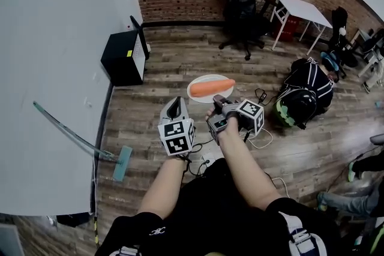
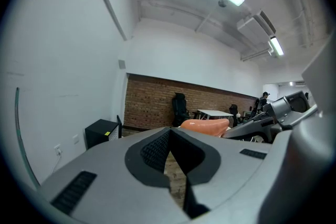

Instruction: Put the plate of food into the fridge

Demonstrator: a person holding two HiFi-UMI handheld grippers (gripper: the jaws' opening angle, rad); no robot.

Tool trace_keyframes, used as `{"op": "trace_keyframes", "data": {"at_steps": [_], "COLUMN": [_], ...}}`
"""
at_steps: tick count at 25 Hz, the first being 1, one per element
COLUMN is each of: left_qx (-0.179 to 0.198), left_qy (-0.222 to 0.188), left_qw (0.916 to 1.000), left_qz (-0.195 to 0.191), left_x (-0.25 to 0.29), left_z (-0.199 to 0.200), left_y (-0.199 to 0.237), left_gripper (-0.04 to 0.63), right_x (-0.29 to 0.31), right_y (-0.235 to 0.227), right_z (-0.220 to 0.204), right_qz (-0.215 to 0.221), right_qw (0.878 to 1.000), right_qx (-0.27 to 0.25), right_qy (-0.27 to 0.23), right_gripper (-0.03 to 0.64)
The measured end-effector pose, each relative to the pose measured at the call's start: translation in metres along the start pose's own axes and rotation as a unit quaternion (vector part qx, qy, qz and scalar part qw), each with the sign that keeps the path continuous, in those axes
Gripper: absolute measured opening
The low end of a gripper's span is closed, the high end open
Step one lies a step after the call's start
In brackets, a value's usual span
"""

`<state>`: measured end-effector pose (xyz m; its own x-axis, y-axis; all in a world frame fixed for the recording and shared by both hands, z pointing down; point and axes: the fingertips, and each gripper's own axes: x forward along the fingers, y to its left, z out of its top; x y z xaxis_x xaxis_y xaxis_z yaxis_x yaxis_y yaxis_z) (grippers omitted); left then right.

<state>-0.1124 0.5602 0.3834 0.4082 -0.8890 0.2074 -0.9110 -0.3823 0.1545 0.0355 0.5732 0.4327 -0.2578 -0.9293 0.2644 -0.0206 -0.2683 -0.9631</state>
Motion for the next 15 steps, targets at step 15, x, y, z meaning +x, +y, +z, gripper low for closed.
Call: {"op": "trace_keyframes", "data": {"at_steps": [15], "left_qx": [0.015], "left_qy": [0.027], "left_qw": [0.9995], "left_qz": [0.008], "left_x": [0.106], "left_z": [-0.003], "left_y": [0.016], "left_gripper": [-0.003], "right_x": [0.094], "right_y": [-0.004], "right_z": [0.061], "right_qz": [-0.007], "right_qw": [1.000], "right_qx": [0.019], "right_qy": [0.011], "right_gripper": [0.038]}}
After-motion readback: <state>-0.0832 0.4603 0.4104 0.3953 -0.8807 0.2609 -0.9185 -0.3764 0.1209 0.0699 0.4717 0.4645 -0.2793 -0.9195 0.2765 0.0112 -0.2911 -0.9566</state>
